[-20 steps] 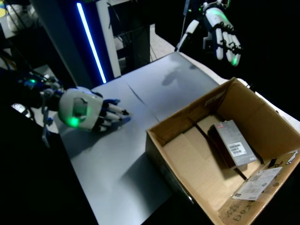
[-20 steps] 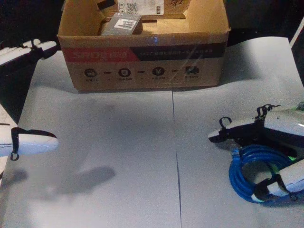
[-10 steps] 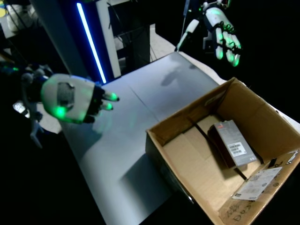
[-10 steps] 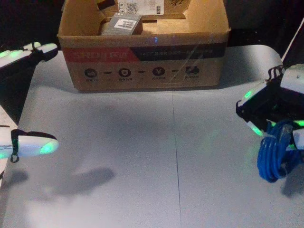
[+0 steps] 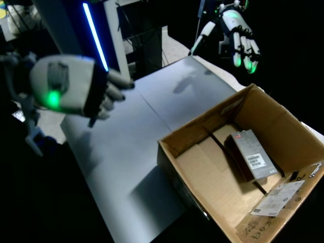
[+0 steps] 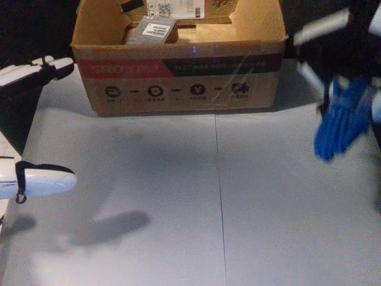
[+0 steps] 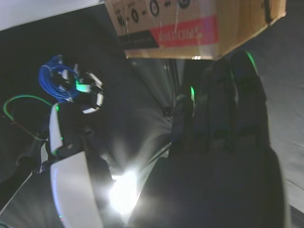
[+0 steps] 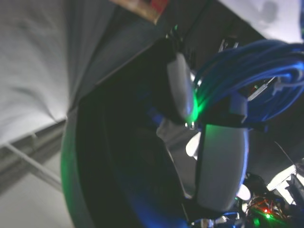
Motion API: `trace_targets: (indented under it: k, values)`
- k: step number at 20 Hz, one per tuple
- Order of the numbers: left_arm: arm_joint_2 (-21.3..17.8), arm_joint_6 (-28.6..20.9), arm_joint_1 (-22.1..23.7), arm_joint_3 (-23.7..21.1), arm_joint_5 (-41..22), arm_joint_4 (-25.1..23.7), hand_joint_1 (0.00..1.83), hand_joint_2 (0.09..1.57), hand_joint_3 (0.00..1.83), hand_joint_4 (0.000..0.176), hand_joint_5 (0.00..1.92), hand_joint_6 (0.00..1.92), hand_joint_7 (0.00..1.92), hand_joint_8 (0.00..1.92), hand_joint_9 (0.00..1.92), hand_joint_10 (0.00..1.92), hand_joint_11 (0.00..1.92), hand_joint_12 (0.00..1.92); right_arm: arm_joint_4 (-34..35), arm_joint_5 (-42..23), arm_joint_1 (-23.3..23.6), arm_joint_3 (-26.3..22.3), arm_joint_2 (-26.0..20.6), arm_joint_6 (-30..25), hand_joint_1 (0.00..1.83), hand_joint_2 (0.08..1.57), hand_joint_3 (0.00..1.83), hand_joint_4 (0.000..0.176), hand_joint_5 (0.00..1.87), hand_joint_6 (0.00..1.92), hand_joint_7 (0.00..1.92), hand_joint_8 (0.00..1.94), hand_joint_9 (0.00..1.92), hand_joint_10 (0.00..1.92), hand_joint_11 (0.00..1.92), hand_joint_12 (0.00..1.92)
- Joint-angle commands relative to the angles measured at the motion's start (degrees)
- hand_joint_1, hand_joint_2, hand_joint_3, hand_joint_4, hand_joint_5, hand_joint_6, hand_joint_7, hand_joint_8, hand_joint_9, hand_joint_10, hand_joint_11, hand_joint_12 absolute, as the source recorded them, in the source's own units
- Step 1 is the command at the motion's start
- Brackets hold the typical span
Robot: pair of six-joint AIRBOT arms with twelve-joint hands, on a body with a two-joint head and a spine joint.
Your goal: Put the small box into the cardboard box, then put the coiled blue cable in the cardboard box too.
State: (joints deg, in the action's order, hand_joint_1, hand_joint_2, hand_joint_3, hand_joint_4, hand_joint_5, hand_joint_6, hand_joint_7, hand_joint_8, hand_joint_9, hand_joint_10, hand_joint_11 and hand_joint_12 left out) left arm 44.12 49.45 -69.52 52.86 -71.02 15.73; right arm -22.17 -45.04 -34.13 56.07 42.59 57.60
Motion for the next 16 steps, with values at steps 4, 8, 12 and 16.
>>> trace_targets:
  k: [4, 8, 12, 16]
  values:
    - [0.21, -0.59, 0.39, 0.63, -7.41, 0.43, 0.69, 0.79, 0.00, 0.101, 0.28, 0.01, 0.23, 0.00, 0.25, 0.00, 0.03, 0.75, 1.94, -6.60, 6.25, 3.42, 2.72, -0.20, 1.36, 1.35, 0.02, 0.175, 0.70, 1.92, 1.23, 1.94, 1.48, 1.92, 1.54, 1.92]
    - [0.25, -0.66, 0.49, 0.79, -7.20, 0.24, 0.62, 0.80, 0.00, 0.115, 0.25, 0.00, 0.20, 0.00, 0.24, 0.01, 0.01, 0.68, 3.69, -5.30, 11.93, 9.28, 7.49, -0.21, 1.62, 1.17, 0.00, 0.139, 0.91, 1.92, 1.30, 1.94, 1.54, 1.92, 1.56, 1.92]
    - [0.71, -0.83, 1.75, 1.32, -6.46, -0.49, 0.60, 0.80, 0.01, 0.134, 0.25, 0.00, 0.17, 0.00, 0.24, 0.00, 0.03, 0.68, 5.48, -1.04, 16.91, 14.71, 11.74, -0.21, 1.71, 1.10, 0.00, 0.166, 0.83, 1.92, 1.16, 1.94, 1.47, 1.92, 1.52, 1.92]
    - [1.64, -1.71, 3.50, 2.54, -4.90, -1.85, 0.68, 0.83, 0.00, 0.138, 0.23, 0.00, 0.16, 0.00, 0.22, 0.00, 0.17, 0.29, 6.79, 7.86, 20.68, 24.36, 20.05, -0.21, 1.61, 1.14, 0.01, 0.176, 0.79, 1.92, 1.06, 1.94, 1.33, 1.92, 1.39, 1.92]
